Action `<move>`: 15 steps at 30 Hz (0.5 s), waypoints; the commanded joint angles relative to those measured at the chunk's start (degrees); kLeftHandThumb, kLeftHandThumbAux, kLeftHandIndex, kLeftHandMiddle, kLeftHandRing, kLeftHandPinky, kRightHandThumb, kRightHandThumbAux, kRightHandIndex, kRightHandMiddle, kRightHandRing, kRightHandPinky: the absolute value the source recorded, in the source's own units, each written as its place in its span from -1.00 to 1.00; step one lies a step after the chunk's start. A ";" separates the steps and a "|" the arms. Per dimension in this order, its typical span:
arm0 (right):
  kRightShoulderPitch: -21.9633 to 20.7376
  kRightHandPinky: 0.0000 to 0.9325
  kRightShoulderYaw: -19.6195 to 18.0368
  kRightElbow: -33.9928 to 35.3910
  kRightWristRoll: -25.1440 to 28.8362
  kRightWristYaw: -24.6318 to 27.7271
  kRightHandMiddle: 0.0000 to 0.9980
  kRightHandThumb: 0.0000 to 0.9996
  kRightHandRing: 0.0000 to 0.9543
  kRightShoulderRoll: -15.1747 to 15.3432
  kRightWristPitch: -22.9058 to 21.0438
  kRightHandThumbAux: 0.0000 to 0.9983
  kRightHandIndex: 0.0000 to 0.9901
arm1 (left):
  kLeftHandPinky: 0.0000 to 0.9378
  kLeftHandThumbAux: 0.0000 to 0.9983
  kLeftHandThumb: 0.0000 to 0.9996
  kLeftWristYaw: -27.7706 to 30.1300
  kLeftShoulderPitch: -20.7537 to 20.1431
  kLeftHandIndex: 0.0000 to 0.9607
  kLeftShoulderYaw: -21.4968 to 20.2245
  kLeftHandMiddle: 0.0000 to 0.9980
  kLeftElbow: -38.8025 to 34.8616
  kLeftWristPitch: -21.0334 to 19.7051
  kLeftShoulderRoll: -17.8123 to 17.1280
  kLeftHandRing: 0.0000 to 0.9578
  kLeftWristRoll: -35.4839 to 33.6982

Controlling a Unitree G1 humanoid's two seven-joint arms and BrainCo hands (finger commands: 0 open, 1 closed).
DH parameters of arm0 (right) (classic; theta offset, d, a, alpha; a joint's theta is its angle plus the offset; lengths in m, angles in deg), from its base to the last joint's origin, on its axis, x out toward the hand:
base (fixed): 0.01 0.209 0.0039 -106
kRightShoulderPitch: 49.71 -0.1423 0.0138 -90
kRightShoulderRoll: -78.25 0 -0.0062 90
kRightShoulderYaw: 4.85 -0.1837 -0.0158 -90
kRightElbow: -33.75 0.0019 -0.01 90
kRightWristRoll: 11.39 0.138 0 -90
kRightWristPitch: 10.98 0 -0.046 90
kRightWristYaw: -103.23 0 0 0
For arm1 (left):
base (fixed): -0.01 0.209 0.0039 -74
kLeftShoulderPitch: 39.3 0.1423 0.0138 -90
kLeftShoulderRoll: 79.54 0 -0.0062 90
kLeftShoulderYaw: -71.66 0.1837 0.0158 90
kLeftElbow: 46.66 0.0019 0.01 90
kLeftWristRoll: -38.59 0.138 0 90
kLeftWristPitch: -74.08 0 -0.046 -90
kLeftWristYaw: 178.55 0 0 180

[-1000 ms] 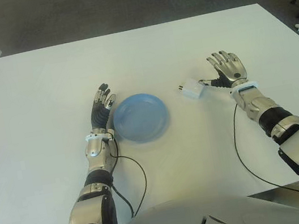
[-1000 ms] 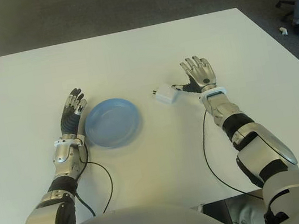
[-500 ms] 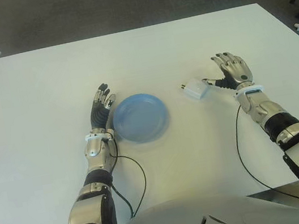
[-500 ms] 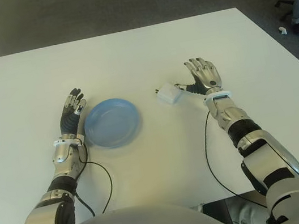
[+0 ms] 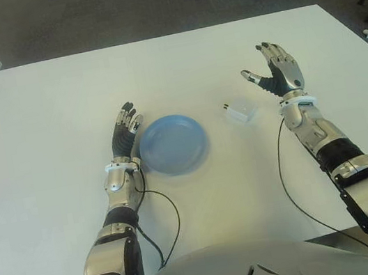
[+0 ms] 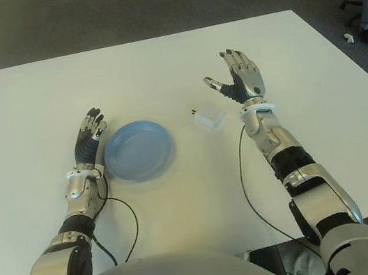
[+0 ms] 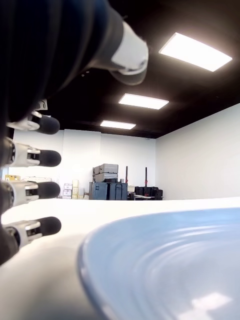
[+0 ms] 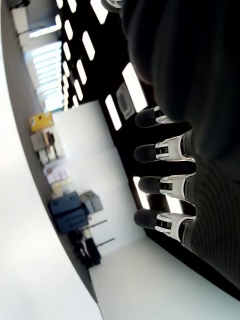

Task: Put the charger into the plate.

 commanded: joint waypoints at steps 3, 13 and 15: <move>0.89 -1.00 -0.66 0.44 0.41 2.43 -1.00 -0.52 -1.00 -2.20 0.06 -0.73 -1.00 | -1.00 0.06 -0.89 0.38 2.49 -1.00 0.23 -0.99 2.83 -2.65 0.25 -1.00 0.50; 0.15 -1.00 0.42 -0.27 -1.64 5.38 -1.00 -0.53 -1.00 -4.66 -2.46 -0.73 -1.00 | -1.00 0.05 -0.90 0.27 2.75 -1.00 0.69 -0.99 2.61 -2.31 0.26 -1.00 0.94; 0.44 -1.00 0.66 0.21 -1.84 6.60 -1.00 -0.52 -1.00 -5.41 -3.52 -0.73 -1.00 | -1.00 0.05 -0.89 0.42 2.84 -1.00 0.75 -0.99 2.46 -2.35 0.26 -1.00 0.90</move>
